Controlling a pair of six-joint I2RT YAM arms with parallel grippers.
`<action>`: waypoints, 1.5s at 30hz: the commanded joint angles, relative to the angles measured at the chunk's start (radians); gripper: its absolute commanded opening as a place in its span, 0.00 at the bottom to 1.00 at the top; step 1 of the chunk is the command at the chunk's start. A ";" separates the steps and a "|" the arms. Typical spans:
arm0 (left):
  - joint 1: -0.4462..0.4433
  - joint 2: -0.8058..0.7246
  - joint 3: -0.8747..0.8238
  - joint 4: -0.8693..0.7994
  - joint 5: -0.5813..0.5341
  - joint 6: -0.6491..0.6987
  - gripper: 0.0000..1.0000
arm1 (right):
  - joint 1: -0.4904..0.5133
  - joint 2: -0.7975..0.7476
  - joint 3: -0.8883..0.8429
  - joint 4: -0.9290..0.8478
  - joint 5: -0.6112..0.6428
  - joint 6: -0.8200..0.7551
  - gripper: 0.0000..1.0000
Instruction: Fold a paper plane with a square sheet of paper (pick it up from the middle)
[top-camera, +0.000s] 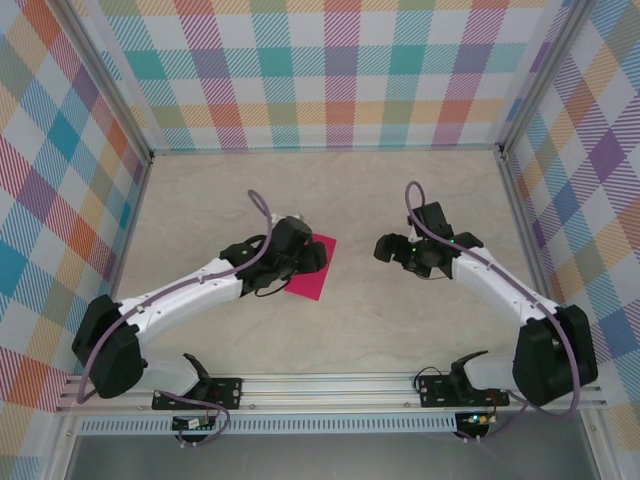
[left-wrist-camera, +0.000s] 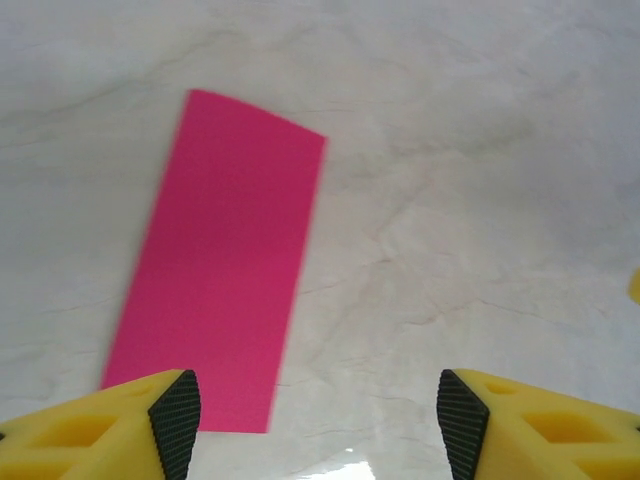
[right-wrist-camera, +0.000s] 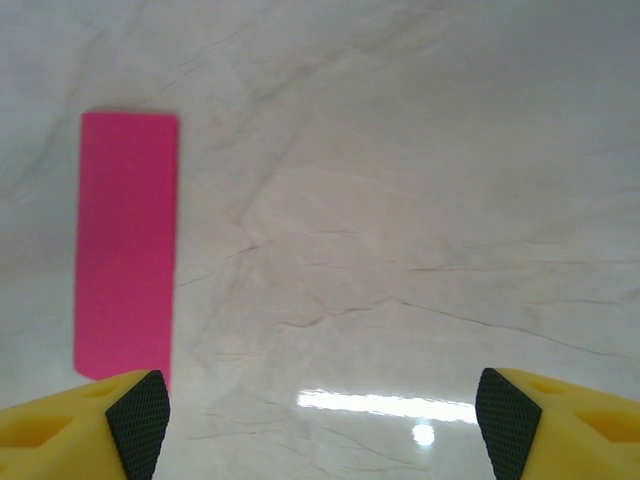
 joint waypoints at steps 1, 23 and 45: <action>0.099 -0.082 -0.113 -0.020 0.014 -0.134 0.70 | 0.102 0.132 0.114 0.101 -0.121 0.023 0.80; 0.313 -0.302 -0.356 -0.016 0.137 -0.147 0.97 | 0.303 0.747 0.511 0.059 -0.127 -0.013 0.70; 0.107 0.014 -0.339 0.515 0.438 -0.176 0.53 | 0.214 0.319 0.110 0.205 -0.170 0.066 0.47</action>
